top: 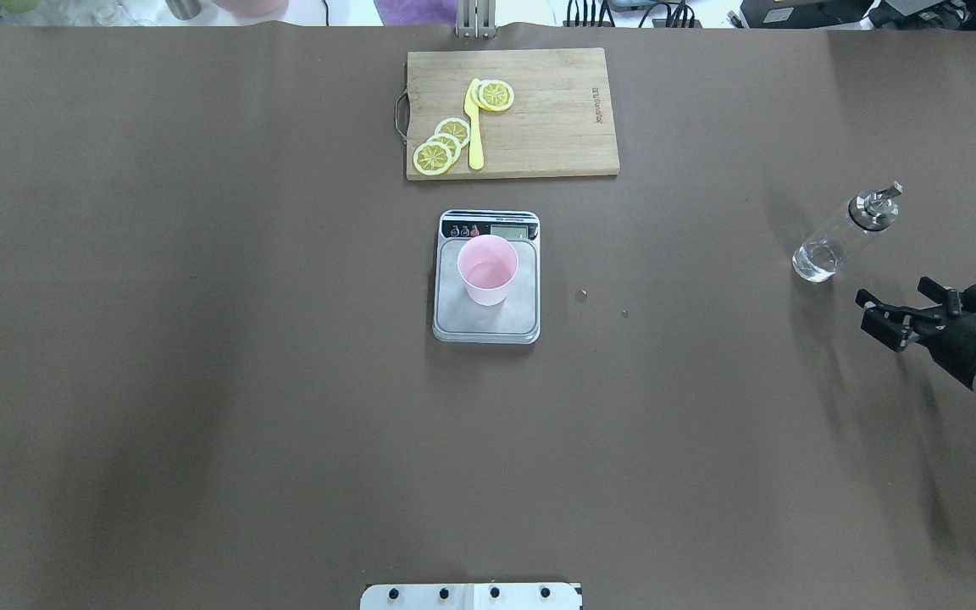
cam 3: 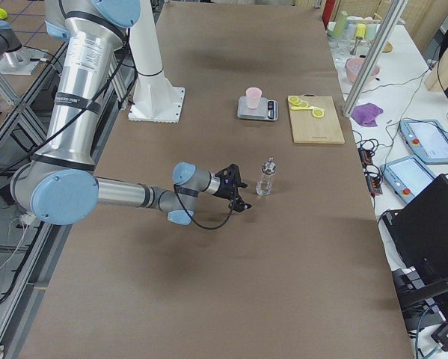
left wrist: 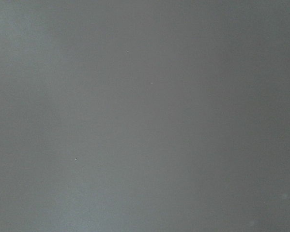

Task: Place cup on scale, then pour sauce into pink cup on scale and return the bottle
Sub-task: 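Open the right gripper and withdraw it from the bottle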

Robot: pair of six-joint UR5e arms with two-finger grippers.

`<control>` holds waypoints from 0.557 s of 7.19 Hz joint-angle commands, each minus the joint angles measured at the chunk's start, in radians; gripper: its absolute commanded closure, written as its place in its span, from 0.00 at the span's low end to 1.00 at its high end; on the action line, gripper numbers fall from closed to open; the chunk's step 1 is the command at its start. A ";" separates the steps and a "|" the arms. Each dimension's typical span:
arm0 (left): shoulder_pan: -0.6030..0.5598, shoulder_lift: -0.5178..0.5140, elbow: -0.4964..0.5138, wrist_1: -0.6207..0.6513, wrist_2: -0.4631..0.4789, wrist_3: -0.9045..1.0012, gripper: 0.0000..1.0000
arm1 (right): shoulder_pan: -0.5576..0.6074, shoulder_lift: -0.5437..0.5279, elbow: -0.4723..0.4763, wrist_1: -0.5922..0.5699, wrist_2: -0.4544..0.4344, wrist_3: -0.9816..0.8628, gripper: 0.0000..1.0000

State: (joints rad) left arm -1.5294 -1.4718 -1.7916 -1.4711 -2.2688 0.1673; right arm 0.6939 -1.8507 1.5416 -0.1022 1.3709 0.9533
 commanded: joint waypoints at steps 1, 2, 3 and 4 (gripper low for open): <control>0.000 -0.002 -0.005 0.002 0.000 0.000 0.01 | 0.254 0.007 -0.072 -0.025 0.301 -0.092 0.00; 0.000 -0.002 -0.005 0.002 0.000 0.000 0.01 | 0.394 0.036 -0.093 -0.090 0.458 -0.164 0.00; 0.000 -0.002 -0.005 0.002 0.000 0.000 0.01 | 0.518 0.077 -0.092 -0.223 0.614 -0.250 0.00; 0.000 -0.002 -0.005 0.002 0.000 0.000 0.01 | 0.606 0.128 -0.090 -0.393 0.726 -0.356 0.00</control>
State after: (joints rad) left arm -1.5294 -1.4741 -1.7960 -1.4696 -2.2688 0.1672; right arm 1.1736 -1.7774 1.4539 -0.3185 1.9396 0.7146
